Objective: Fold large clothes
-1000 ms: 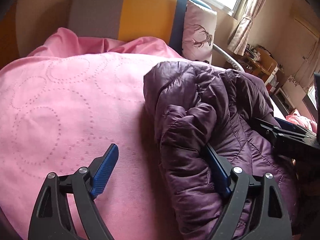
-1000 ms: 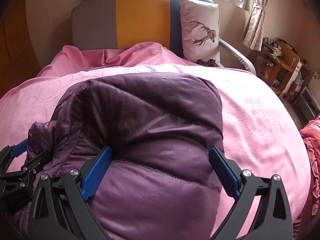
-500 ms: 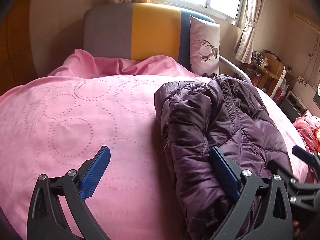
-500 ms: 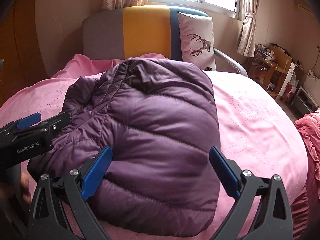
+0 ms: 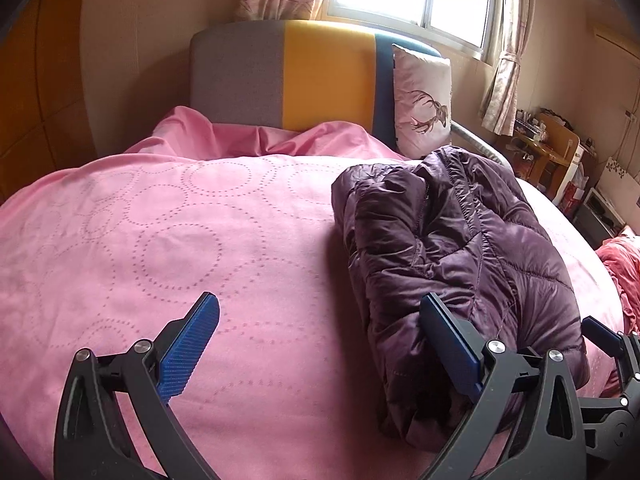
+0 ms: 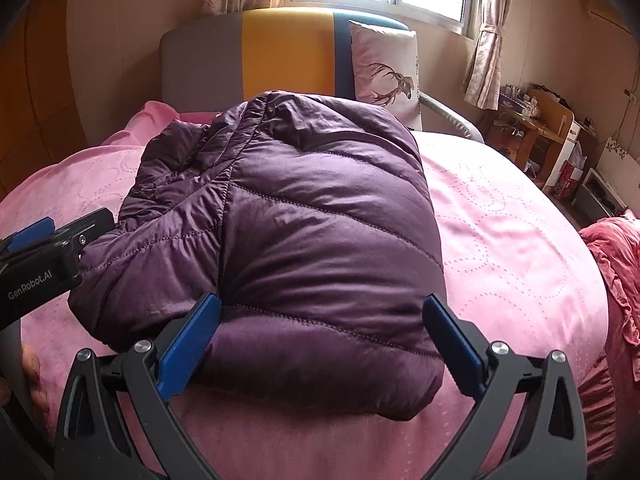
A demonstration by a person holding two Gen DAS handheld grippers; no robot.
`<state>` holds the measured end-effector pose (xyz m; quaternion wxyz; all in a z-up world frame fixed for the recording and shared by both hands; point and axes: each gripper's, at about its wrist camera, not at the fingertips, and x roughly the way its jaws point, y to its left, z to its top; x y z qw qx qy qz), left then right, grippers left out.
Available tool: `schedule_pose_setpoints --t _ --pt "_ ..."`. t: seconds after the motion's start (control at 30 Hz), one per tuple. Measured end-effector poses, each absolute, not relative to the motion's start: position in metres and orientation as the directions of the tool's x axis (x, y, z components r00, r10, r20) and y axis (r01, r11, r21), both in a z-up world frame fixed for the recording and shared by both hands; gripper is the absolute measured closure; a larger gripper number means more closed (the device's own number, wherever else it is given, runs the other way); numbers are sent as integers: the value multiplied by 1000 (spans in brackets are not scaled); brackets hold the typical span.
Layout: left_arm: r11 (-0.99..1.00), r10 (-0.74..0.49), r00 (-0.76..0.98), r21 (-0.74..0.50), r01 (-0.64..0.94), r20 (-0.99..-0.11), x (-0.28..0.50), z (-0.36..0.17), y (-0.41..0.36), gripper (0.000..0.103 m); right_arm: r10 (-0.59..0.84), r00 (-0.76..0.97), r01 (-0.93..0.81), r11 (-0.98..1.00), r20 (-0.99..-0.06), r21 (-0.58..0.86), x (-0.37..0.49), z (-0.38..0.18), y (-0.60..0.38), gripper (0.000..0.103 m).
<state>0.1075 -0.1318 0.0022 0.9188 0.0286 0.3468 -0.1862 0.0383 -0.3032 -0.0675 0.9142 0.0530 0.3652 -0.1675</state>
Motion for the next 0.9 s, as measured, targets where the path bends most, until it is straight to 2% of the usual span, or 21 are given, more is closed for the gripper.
schedule_pose_setpoints --t 0.23,0.47,0.9 --pt "950 -276 724 -66 304 -632 89 1 -113 4 -346 710 428 903 -614 -14 7 -37 -298 2" --pt "951 -292 741 -98 295 -604 67 8 -97 4 -432 701 519 854 -568 -8 -12 -28 -290 2" --pt "963 -247 757 -65 263 -605 42 12 -100 4 -423 682 535 845 -597 13 -23 -42 -285 2"
